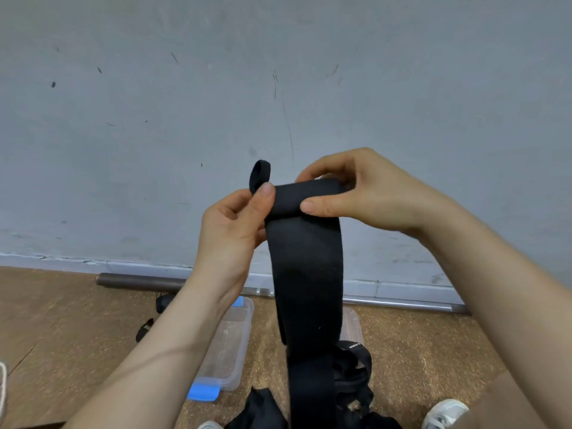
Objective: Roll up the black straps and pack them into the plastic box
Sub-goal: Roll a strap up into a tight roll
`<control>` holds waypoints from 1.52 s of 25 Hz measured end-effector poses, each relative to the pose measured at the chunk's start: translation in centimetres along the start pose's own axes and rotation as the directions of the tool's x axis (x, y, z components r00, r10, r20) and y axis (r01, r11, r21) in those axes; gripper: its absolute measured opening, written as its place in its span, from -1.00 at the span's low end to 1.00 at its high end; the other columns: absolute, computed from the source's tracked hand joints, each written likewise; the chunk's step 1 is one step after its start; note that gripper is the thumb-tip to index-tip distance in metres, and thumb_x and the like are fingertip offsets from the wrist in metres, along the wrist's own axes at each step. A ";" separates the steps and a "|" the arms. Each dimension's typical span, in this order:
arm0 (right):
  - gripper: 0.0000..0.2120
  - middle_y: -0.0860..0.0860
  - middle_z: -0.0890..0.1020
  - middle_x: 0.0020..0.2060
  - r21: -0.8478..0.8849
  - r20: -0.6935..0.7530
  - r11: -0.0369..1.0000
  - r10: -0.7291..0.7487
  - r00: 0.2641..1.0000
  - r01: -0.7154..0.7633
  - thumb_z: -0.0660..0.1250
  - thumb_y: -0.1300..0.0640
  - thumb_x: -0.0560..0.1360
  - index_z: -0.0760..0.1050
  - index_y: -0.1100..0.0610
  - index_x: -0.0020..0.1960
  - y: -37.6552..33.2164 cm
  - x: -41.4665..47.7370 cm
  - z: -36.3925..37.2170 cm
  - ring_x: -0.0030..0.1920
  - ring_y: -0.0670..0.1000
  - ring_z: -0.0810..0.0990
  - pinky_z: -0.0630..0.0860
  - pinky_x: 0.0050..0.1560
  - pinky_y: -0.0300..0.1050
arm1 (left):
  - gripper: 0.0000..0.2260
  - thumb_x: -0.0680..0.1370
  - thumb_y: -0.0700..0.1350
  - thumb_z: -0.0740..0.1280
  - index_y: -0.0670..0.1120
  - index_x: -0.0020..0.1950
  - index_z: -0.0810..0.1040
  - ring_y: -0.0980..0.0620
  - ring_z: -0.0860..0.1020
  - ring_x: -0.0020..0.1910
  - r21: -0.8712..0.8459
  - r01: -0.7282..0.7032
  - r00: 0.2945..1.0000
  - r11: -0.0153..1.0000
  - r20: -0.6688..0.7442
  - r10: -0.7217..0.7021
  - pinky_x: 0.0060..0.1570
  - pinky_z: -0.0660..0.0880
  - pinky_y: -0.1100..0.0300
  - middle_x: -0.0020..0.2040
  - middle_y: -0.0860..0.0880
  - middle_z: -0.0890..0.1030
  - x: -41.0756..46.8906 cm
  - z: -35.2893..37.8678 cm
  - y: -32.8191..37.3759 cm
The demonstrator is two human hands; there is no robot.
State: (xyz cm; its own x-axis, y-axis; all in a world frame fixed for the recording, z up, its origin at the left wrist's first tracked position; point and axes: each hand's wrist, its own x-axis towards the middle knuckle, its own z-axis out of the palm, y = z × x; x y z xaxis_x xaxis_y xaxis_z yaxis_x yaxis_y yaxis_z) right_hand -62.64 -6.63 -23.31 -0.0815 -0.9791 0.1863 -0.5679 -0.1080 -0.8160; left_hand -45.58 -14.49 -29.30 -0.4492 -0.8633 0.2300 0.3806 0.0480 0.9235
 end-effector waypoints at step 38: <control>-0.83 -0.07 0.58 -0.23 0.203 -0.012 0.973 0.118 0.993 -0.114 0.34 0.24 0.58 0.52 0.12 0.17 6.6 -0.9 4.1 -0.30 -0.12 0.53 0.45 -0.37 -0.19 | -0.57 0.43 -0.41 0.45 0.05 0.14 0.57 0.14 0.64 -0.15 0.409 -0.101 0.993 0.907 0.101 0.065 -0.19 0.56 0.33 -0.11 0.04 0.65 -0.2 -0.5 -3.4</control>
State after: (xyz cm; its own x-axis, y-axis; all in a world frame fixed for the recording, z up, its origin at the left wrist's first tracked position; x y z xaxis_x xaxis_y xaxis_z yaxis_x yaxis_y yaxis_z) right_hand -62.93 -7.17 -31.16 -0.1580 -0.9829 0.0949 -0.3770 -0.0288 -0.9258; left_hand -46.43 -14.73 -32.66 -0.5030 -0.8032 0.3190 0.0598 0.3359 0.9400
